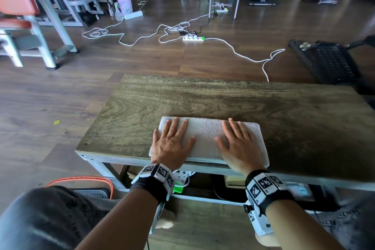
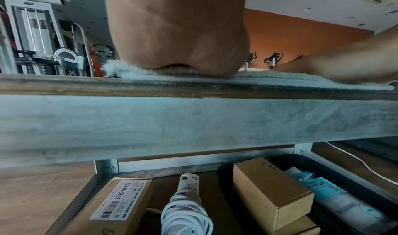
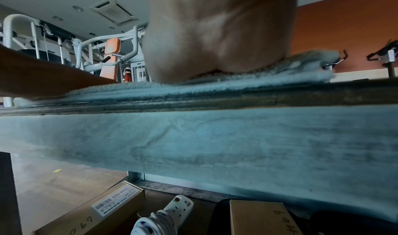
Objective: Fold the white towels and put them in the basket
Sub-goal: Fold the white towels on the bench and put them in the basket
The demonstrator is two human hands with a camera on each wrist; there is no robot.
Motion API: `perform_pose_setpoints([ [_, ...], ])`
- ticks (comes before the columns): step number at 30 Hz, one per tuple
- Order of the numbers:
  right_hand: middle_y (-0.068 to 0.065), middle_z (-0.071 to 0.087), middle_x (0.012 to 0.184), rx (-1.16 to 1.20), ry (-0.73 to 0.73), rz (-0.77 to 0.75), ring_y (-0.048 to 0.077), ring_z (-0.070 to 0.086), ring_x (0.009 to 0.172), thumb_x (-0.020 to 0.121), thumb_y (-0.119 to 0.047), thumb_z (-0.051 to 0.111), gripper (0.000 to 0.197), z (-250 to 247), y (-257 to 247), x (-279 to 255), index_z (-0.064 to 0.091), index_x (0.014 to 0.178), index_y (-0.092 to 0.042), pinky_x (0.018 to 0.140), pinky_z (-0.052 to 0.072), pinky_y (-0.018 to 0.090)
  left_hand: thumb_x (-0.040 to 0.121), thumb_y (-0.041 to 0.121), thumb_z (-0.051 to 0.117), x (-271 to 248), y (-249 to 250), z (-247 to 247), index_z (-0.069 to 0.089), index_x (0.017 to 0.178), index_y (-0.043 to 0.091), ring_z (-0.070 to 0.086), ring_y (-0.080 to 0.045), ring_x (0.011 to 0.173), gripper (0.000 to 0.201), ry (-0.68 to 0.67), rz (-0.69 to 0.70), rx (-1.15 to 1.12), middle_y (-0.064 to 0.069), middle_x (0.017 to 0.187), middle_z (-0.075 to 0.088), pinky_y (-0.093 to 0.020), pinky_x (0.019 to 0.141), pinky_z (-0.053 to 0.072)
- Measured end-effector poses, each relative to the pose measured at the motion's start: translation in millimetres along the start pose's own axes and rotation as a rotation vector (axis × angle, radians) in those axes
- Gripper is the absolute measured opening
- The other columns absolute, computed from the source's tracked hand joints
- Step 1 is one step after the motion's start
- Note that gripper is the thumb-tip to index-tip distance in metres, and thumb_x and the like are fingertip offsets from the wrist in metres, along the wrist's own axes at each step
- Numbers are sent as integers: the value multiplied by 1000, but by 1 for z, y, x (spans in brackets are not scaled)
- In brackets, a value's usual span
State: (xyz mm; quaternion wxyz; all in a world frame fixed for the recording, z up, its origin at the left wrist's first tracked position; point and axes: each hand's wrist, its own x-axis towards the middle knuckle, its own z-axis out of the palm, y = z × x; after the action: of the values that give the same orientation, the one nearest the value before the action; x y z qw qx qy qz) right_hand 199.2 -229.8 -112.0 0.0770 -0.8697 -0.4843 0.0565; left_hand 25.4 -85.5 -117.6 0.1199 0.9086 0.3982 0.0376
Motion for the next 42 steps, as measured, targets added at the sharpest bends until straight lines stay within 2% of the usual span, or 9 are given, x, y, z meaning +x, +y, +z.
perform_pose_setpoints([
  [7, -4, -6, 168, -25, -17, 41, 13, -11, 154, 98, -65, 4, 72, -2, 14, -5, 0, 160, -28, 125, -7, 37, 90, 74, 4, -10, -21, -3, -4, 151, 46, -5, -16, 151, 68, 15, -65, -51, 16, 161, -9, -46, 122, 0],
  [14, -12, -16, 166, 20, -121, 106, 11, -16, 152, 93, -72, 3, 77, -9, 30, -9, -7, 158, -33, 124, 1, 49, 91, 71, 8, -19, -32, -2, 0, 152, 45, 0, -16, 151, 67, 53, -132, -107, 5, 164, 3, -44, 122, 1],
  [20, -8, -20, 165, -56, -197, 31, 12, -15, 153, 94, -71, 4, 80, -22, 37, -11, -10, 159, -26, 123, 0, 53, 88, 75, 25, -13, -28, -1, 5, 155, 16, 3, -17, 151, 92, 76, -279, -152, -5, 164, 4, -47, 122, 7],
  [23, 3, -4, 168, -148, -126, -62, 20, 1, 155, 94, -69, 5, 82, -24, 39, -21, 1, 159, -18, 123, 6, 52, 84, 71, 47, -7, -19, -14, 29, 148, 12, 19, -25, 147, 89, 97, -358, -175, -10, 158, 24, -49, 119, 18],
  [26, 9, 8, 166, -109, -56, -96, 26, 12, 153, 95, -68, 13, 80, -21, 42, -31, 12, 156, -17, 123, 13, 51, 78, 58, 62, -5, -2, -31, 47, 134, 9, 39, -33, 131, 76, 126, -458, -149, -12, 137, 43, -48, 109, 33],
  [33, 10, 46, 133, -67, 197, -130, 30, 43, 124, 92, -62, 35, 65, -12, 42, -41, 46, 137, -17, 99, 46, 43, 86, 38, 62, 10, 22, -62, 49, 127, 2, 58, -33, 110, 57, -15, -468, -122, -17, 121, 59, -39, 90, 50],
  [38, 10, 33, 151, 74, 69, -146, 30, 32, 141, 97, -60, 31, 70, -18, 48, -24, 31, 151, -15, 119, 24, 46, 82, 7, 61, 20, 51, -95, 38, 123, 7, 59, -25, 73, 47, 164, -367, -181, -11, 92, 59, -37, 62, 56],
  [40, 6, 14, 165, 227, -57, -131, 26, 13, 153, 102, -54, 27, 70, -22, 51, -13, 13, 158, -15, 123, 5, 46, 80, -2, 57, 19, 71, -107, 37, 123, 10, 55, -18, 60, 49, 300, -235, -221, -9, 87, 61, -26, 45, 47],
  [42, 7, 15, 165, 324, -48, -112, 23, 12, 153, 105, -43, 31, 63, -32, 54, -6, 14, 158, -14, 123, 7, 47, 82, -2, 59, 12, 96, -113, 41, 123, 9, 57, -15, 59, 46, 365, -24, -335, -3, 90, 61, -14, 38, 41],
])
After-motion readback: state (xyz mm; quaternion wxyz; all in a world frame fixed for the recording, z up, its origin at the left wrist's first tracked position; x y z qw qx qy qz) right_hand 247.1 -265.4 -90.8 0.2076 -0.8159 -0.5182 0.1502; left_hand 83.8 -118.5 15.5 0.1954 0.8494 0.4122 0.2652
